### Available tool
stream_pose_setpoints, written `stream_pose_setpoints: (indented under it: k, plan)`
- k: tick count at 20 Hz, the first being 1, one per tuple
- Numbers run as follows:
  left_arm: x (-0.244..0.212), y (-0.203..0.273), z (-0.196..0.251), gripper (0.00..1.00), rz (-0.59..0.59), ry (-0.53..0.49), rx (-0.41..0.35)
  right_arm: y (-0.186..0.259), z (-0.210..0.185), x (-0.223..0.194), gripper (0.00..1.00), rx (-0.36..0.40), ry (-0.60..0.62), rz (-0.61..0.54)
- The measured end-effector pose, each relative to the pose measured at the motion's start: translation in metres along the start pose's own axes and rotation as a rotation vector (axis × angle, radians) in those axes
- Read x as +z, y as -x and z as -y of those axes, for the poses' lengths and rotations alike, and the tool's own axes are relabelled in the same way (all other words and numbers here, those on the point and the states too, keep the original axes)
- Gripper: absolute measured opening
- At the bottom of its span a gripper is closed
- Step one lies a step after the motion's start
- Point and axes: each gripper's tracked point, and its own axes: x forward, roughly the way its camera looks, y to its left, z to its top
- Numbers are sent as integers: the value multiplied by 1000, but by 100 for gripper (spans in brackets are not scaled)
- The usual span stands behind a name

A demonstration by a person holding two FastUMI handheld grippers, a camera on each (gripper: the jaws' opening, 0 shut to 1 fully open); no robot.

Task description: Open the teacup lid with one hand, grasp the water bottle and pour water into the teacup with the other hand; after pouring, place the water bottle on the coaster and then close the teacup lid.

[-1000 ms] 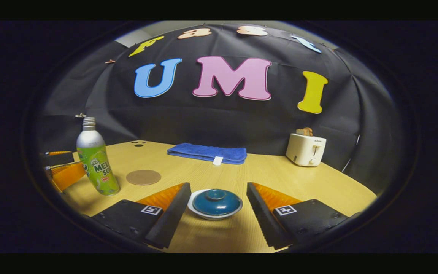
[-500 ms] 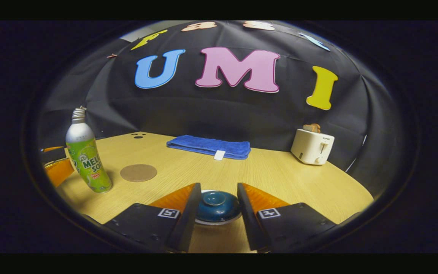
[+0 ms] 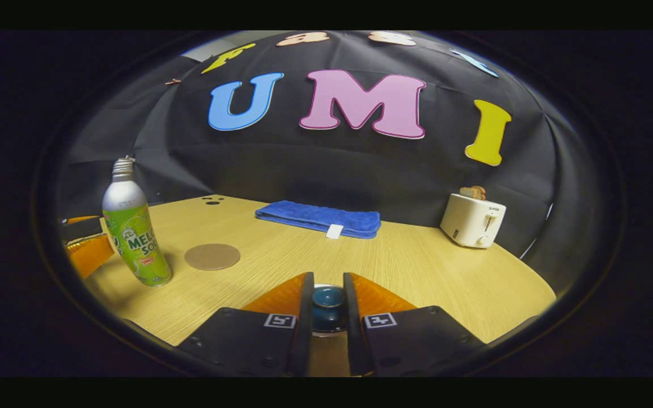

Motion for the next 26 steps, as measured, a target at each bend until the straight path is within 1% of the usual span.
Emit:
stream_pose_setpoints:
  k: [3, 4, 5, 6, 7, 8, 9, 10, 11, 16, 17, 18, 23, 25, 26]
  plan:
    - [0, -1, -1, 98, -1, 0, 7, 2, 1, 7, 29, 1, 6, 21]
    - [0, -1, -1, 98, -1, 0, 9, 4, 1, 13, 24, 4, 0, 33]
    - [0, -1, 0, 98, -1, 0, 8, 7, 2, 19, 29, 4, -9, 47]
    - [0, -1, 0, 99, -1, 0, 7, 11, 5, 25, 28, 5, -18, 57]
    - [0, -2, 0, 99, -1, 0, 5, 15, 7, 29, 24, 6, -25, 67]
    - [0, -2, 0, 98, -1, 0, 3, 21, 9, 32, 24, 6, -32, 75]
    - [0, -3, 0, 98, -1, 0, 2, 29, 12, 35, 28, 5, -38, 84]
    - [-1, -5, 1, 98, -2, 0, 1, 36, 17, 37, 29, -1, -45, 94]
    - [-1, -8, 2, 98, -2, 0, -1, 43, 23, 38, 24, -8, -51, 100]
    - [0, -31, 2, 98, -2, 0, 1, 73, 47, 27, 24, -48, -105, 117]
    - [1, -34, 2, 98, -2, 0, 0, 77, 51, 23, 29, -57, -119, 120]
    - [0, -38, 2, 99, -2, 0, -3, 80, 55, 19, 29, -63, -131, 124]
    - [1, -56, 2, 98, 0, 0, -6, 79, 54, -3, 29, -55, -180, 99]
    - [1, -61, 1, 98, 0, 0, -3, 77, 49, -8, 29, -48, -182, 89]
    - [1, -65, 1, 98, 0, 1, -4, 78, 49, -4, 29, -46, -179, 103]
